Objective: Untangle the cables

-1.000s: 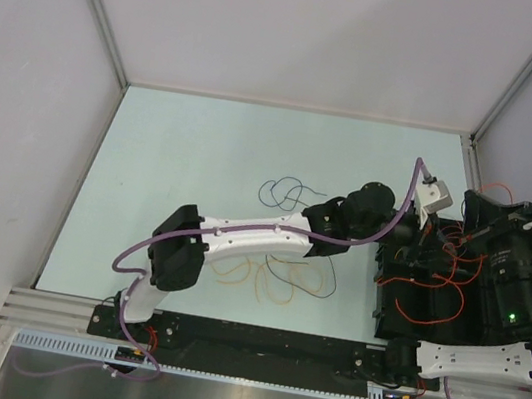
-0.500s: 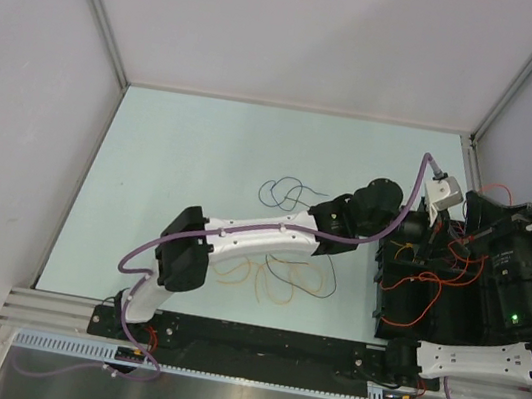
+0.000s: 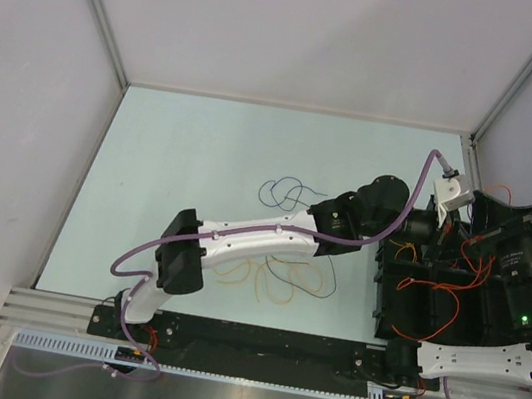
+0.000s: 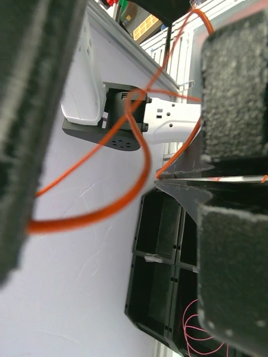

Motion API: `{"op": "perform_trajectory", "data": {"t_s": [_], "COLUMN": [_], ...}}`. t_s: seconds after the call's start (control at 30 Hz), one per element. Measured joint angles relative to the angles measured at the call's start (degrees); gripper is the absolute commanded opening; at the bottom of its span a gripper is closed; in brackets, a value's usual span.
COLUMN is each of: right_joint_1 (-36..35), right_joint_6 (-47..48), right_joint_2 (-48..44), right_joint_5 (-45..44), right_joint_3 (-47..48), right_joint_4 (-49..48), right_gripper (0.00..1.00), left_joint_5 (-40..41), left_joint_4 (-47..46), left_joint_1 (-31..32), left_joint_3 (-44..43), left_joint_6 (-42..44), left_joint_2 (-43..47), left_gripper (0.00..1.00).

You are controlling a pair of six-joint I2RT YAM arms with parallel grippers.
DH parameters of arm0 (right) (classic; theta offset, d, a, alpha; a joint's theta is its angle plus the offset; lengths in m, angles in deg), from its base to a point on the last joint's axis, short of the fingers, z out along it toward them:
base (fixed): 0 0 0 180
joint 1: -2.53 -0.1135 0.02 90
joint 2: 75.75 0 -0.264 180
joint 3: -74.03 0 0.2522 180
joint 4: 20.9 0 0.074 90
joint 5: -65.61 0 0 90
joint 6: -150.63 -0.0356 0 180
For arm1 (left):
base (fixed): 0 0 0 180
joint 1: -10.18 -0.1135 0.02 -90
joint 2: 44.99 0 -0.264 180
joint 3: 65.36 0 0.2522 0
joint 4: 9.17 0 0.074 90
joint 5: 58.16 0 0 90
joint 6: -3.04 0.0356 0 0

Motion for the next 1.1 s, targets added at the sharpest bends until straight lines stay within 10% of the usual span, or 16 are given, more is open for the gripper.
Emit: {"op": "perform_trajectory", "data": {"t_s": [0.97,1.1], "right_joint_1": [1.29,1.55], "right_joint_6": [1.33,1.29], "right_joint_2": [-2.45,-4.11], "right_joint_5": [1.05,0.92], "right_joint_3": [-6.88,-9.27], "right_joint_4": [-2.67,-2.80], "right_gripper": [0.00,0.00], "left_joint_5": [-1.03,-2.08], "left_joint_4": [-5.55,-8.15], "left_joint_1": [-1.09,-2.03], "left_joint_3": [3.02,3.74], "left_joint_6": [0.39,-1.42], "left_joint_2": [-2.19,-3.93], "left_gripper": [0.07,0.28]}}
